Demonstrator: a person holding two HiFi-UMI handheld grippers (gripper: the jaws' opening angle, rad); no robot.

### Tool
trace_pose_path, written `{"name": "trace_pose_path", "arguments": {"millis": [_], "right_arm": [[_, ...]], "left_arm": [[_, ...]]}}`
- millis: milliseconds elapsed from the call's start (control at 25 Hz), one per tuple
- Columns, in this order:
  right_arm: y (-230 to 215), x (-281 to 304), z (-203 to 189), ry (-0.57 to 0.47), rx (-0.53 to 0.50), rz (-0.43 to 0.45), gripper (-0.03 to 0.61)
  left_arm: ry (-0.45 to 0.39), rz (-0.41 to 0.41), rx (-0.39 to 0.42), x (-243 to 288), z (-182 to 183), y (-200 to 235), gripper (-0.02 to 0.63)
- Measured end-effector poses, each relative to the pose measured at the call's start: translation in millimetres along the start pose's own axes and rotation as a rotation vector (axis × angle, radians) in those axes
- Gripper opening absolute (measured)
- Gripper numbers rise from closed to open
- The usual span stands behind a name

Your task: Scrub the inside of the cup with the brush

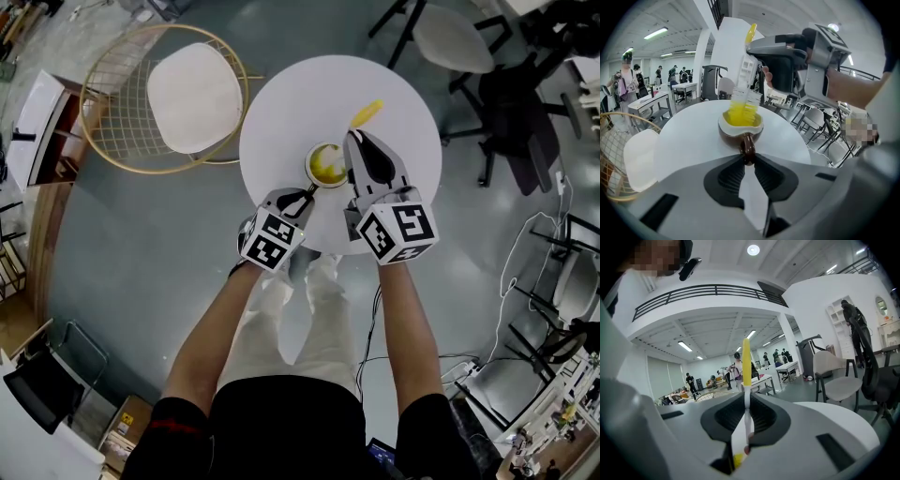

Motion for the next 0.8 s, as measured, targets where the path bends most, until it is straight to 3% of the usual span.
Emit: {"name": "trace_pose_path", "arguments": {"millis": [800], "right_arm": [[4.4,3.7,1.5,-0.001,-0.159,-0.021,0.046]], "left_arm": [[-0.008,0.0,-0.009,-0.3,-1.5,1.7,0.075]]}}
Point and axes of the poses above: the fingertips, and each gripper's own axes: x forward along the fingers, y to its left, z out of its top, the point moved 6 cm from there along -x, backward along the fingers, and after that the axes turned 7 degrees about y, right-handed, at the moved point
